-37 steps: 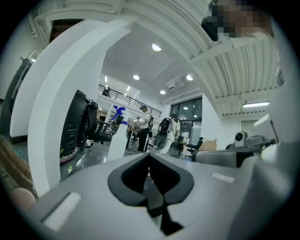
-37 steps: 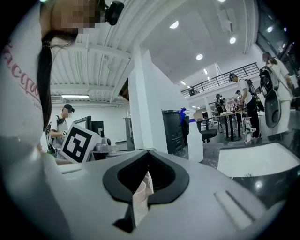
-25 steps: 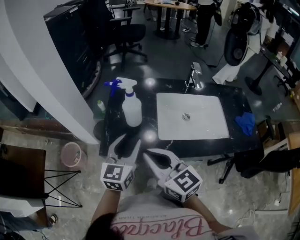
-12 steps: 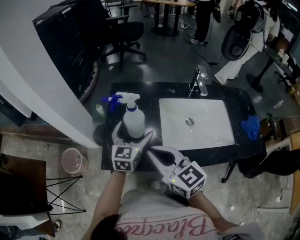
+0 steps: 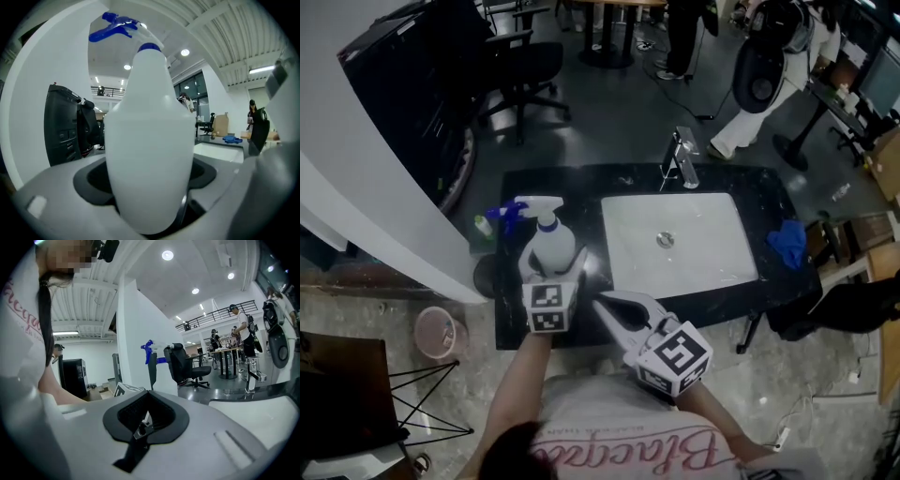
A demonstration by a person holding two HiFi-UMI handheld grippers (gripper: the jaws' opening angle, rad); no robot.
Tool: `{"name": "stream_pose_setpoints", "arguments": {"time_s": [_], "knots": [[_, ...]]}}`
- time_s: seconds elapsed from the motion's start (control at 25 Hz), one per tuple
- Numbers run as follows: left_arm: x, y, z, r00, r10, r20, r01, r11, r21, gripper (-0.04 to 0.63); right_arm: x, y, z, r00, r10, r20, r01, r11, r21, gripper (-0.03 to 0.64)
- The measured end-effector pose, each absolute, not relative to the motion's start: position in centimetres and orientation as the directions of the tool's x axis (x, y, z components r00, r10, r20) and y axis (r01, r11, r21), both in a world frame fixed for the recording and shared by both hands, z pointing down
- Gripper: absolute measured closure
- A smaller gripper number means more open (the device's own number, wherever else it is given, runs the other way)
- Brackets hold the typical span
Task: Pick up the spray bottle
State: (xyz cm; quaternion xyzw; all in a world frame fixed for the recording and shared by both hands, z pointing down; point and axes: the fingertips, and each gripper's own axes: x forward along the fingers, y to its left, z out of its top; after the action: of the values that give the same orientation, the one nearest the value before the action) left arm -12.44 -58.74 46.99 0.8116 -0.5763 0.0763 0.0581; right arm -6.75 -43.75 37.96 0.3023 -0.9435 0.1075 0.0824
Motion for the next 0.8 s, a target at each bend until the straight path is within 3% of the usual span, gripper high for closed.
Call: {"name": "stream_pose_setpoints", "arguments": {"time_s": [0.32, 0.8], "knots": [[-12.5, -58.1, 45.9, 0.325, -0.93, 0.17, -0.945, -0.326, 0.021, 0.189, -7.0, -43.7, 37.4, -0.815, -0.54, 0.209, -0.57, 0.813, -0.122, 0.615], [-12.0, -52.8, 36.0, 0.376, -0.924, 0.066, -0.923, -0.38, -0.061, 0.189, -6.3, -43.1, 34.7, -0.799, -0.585, 0.139, -0.598, 0.798, -0.077, 0.617]]}}
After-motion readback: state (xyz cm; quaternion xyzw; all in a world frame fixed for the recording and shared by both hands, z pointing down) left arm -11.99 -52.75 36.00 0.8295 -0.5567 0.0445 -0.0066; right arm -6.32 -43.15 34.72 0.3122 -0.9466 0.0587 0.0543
